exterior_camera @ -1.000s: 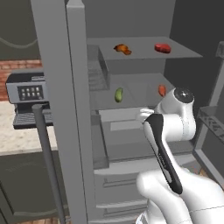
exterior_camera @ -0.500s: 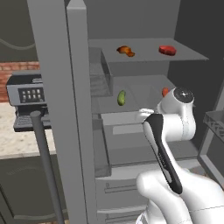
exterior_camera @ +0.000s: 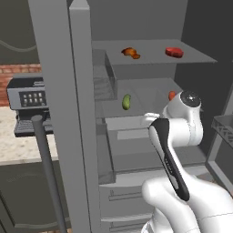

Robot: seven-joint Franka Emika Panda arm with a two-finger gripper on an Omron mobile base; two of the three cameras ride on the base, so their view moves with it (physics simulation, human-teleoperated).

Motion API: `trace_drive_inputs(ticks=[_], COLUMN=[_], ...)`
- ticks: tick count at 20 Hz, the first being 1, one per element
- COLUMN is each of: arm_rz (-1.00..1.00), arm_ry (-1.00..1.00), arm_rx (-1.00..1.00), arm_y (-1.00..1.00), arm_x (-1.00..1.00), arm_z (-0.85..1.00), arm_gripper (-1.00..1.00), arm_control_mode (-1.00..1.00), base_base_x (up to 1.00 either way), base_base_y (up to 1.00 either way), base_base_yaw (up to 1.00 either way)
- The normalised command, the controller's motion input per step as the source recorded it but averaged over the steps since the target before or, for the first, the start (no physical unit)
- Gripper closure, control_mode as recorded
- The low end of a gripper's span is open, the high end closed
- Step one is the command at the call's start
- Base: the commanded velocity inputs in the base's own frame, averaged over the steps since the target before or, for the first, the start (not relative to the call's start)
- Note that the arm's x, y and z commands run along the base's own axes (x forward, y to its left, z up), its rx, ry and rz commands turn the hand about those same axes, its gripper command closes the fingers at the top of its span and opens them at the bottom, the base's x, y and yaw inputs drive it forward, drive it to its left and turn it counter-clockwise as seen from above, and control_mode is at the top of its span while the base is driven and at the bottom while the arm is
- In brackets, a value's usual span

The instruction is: Gather the cucumber and sweet potato from the fridge and place them on a tray on the dining counter. Then gather the steak and chicken drumstick from the fridge and place them on the other tray.

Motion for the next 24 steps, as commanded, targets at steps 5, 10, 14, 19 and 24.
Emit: trace_drive_inputs(ticks=[5,10,14,19,24], arm_rz=[0.08,0.04,0.03,0.09,0.07], arm_ry=[-0.06,-0.03,-0.06,-0.04,-0.07], arm_rx=[-0.06,-0.09,-0.08,-0.07,-0.05], arm_y=[0.0,0.0,0.0,0.0,0.0], arm_x=[0.0,0.0,0.0,0.0,0.0], arm_z=[0.21,0.38,0.41,0.44,0.43], arm_gripper=[-1.0,-1.0,-1.0,-1.0,-1.0], arm_control_mode=[-1.0,-1.0,-1.0,-1.0,-1.0], base_base_x=[0.0,0.0,0.0,0.0,0.0], base_base_y=[0.0,0.0,0.0,0.0,0.0], base_base_yaw=[0.0,0.0,0.0,0.0,0.0])
